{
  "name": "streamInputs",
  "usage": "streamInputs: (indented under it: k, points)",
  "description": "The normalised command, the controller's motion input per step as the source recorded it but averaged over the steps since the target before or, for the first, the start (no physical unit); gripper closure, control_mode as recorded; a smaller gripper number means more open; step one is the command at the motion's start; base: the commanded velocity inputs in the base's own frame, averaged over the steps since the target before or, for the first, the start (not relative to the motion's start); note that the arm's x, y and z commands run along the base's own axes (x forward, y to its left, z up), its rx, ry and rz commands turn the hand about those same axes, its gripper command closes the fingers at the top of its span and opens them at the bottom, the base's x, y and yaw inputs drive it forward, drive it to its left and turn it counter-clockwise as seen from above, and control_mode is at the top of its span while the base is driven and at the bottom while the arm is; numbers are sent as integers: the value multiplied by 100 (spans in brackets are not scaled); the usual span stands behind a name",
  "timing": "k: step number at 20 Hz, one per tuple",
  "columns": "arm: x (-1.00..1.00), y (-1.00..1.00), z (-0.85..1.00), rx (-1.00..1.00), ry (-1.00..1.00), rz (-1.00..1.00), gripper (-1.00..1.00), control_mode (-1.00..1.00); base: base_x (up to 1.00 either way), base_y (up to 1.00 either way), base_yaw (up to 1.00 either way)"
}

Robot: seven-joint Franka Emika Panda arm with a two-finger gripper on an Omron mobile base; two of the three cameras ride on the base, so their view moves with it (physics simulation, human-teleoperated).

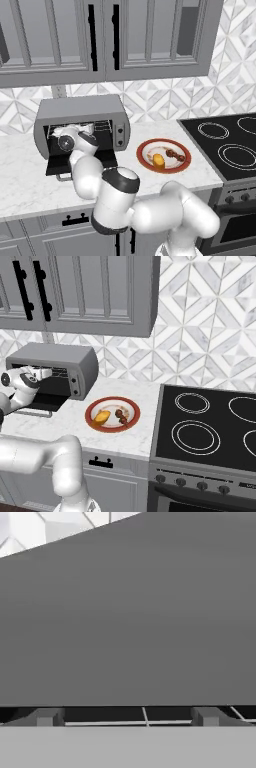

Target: Pick up the kebab skewer and baguette bread, and place them inside the toaster oven. Close the toaster oven door and start by setting the timer.

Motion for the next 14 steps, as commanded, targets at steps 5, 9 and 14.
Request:
streamInputs:
  k: [5, 9, 14]
  points:
    - [10, 0, -35, 0, 6, 0, -100, -100, 0, 0, 0]
    - [-6, 0, -58, 0, 11, 0, -100, -100, 0, 0, 0]
    - [-15, 0, -61, 0, 11, 0, -100, -100, 0, 0, 0]
